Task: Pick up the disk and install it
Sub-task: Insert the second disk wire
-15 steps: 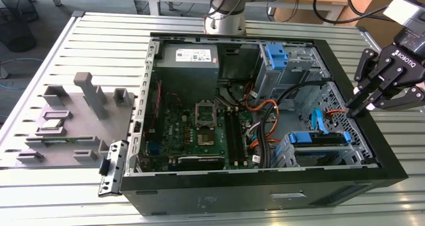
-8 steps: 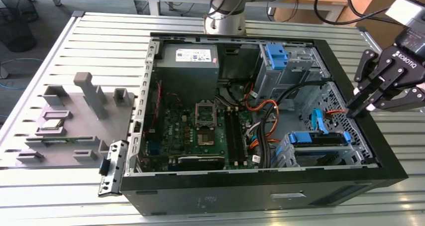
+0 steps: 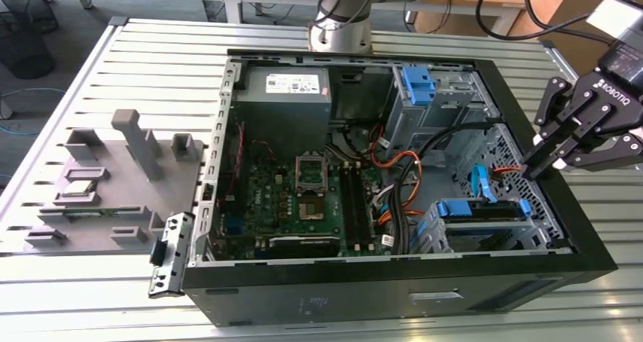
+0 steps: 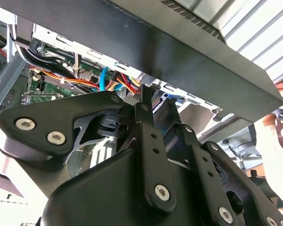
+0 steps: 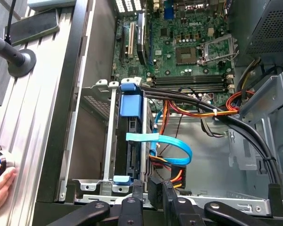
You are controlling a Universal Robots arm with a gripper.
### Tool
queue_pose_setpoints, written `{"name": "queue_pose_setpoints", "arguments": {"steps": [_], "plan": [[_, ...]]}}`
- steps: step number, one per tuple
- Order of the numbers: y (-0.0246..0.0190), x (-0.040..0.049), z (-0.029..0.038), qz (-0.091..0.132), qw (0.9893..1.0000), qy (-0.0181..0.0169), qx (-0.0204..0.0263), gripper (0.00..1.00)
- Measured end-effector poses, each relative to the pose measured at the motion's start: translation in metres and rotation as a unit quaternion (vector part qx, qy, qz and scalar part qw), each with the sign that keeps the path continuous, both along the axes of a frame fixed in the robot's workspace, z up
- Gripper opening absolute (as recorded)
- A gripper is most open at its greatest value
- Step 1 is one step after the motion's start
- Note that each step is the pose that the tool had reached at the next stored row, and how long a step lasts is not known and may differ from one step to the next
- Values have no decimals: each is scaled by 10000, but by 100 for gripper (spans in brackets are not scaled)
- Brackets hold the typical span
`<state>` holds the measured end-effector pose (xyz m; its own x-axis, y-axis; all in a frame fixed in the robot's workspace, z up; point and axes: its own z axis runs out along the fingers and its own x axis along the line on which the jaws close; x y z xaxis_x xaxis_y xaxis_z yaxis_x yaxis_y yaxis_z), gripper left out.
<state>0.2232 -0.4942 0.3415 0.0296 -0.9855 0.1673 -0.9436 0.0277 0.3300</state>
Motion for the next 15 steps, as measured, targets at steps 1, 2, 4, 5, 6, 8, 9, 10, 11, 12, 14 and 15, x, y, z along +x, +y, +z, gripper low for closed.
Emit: {"name": "queue_pose_setpoints", "arguments": {"steps": [1,2,4,5,6,8,9,10,11,12,14,15], "plan": [[0,5,-2,0,10000,12,-2,31],[1,9,-2,0,10000,18,-2,31],[1,12,-2,0,10000,24,-2,31],[1,12,-2,-1,10000,24,-2,31],[1,12,-3,-1,10000,25,-2,31],[1,13,-3,0,10000,25,-2,31],[1,13,-3,0,10000,25,-2,31],[1,13,-3,0,10000,25,-2,31],[1,13,-2,0,10000,25,-2,31],[1,13,-3,0,10000,25,-2,31],[1,13,-3,0,10000,25,-2,29],[1,13,-3,0,10000,25,-2,22]]}}
